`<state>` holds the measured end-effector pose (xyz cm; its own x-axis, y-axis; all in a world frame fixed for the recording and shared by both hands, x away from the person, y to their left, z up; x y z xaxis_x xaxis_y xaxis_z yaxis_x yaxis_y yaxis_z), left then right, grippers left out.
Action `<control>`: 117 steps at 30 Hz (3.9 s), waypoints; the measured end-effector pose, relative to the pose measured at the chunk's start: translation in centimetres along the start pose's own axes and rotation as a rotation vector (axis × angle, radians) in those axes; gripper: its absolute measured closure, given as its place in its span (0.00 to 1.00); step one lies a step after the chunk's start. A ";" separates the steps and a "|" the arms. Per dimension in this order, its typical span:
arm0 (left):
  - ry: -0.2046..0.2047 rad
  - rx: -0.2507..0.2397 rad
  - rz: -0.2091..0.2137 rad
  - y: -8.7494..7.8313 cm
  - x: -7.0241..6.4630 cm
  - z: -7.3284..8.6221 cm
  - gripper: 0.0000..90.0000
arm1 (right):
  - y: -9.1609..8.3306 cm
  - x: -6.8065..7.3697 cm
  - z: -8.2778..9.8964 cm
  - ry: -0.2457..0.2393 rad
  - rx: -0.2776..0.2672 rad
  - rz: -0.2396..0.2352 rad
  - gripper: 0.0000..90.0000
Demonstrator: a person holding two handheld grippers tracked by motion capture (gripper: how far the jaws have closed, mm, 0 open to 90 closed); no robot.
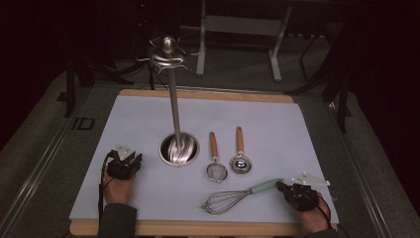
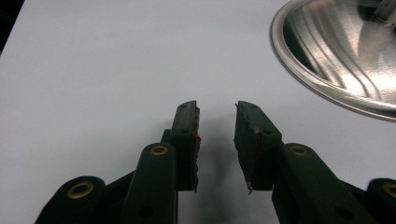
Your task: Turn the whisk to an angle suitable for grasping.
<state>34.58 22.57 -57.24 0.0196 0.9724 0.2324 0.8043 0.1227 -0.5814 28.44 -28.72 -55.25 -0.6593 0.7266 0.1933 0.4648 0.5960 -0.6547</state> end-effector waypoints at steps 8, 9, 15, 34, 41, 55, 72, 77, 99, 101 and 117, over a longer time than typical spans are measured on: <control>0.007 -0.002 -0.003 0.0 -0.1 0.0 0.78 | 1.7 -0.1 -1.5 -0.023 0.036 0.015 1.00; 0.007 -0.002 -0.004 0.0 -0.1 0.0 0.78 | 1.9 -0.2 -1.8 -0.023 0.037 0.016 1.00; 0.014 -0.003 -0.001 0.0 -0.1 0.0 0.78 | 3.6 -0.8 -3.3 -0.034 0.060 0.023 1.00; 0.020 -0.001 -0.001 0.0 -0.2 0.0 0.78 | 5.3 2.6 -5.9 -0.101 0.041 -0.055 0.97; 0.021 -0.001 -0.002 0.0 -0.2 0.0 0.78 | 5.8 6.1 -5.8 -0.144 0.026 -0.146 0.99; 0.023 0.000 -0.002 0.0 -0.2 0.0 0.78 | 6.4 5.2 -5.2 -0.129 0.049 -0.085 1.00; 0.024 0.002 -0.002 0.0 -0.2 0.0 0.78 | 6.6 0.9 -6.1 -0.046 0.051 -0.019 1.00; 0.022 0.002 -0.001 0.0 -0.2 0.0 0.78 | 6.8 -0.7 -6.9 -0.031 0.060 0.027 1.00; 0.022 0.007 -0.003 0.1 -0.2 0.0 0.76 | 8.2 -5.3 -8.6 0.325 -0.032 0.056 0.40; 0.022 0.006 -0.004 0.1 -0.2 0.0 0.76 | 8.3 -5.3 -8.7 0.338 -0.030 0.064 0.40; 0.025 0.006 -0.006 0.1 -0.2 0.0 0.75 | 9.0 -5.4 -9.0 0.401 0.049 0.055 0.44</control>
<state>34.63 22.36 -57.36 0.0302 0.9664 0.2553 0.8009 0.1294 -0.5847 41.54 -24.21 -55.65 -0.3473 0.8385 0.4200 0.4577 0.5424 -0.7045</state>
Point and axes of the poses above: each handheld gripper's, and its own axes: y roughly forward along the jaws, z roughly out of its underside, x roughly to its left, the point moved 5 cm from there along y, roughly forward along the jaws, and after that the axes turned 15 degrees about -z, right-handed, at the moved point
